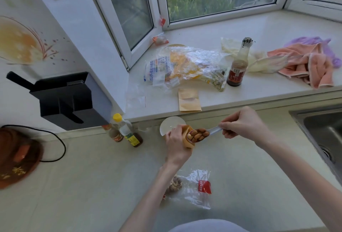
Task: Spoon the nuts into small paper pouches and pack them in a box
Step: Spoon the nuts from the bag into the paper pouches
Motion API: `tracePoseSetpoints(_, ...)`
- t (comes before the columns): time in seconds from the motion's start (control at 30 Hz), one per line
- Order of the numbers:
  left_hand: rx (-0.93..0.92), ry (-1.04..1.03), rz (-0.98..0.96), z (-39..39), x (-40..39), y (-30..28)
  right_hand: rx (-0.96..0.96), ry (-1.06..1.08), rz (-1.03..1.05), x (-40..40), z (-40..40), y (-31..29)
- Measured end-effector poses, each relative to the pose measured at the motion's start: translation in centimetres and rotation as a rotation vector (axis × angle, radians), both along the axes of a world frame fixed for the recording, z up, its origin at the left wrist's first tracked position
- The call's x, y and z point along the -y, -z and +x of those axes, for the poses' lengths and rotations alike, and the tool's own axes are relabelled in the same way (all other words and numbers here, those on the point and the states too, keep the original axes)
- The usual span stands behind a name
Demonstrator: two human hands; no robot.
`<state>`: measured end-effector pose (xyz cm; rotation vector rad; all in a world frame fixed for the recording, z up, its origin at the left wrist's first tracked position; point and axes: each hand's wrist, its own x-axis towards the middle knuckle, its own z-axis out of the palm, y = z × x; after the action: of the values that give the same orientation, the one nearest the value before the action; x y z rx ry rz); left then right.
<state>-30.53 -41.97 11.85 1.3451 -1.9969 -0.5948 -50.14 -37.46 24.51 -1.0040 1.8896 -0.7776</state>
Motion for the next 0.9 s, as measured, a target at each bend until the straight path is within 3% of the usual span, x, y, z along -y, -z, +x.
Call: tracePoseSetpoints(0.9,-0.039,0.020,-0.044,-0.4,0.3,-1.0,-0.205,-0.151,-0.057,0.8,2.7,-3.9)
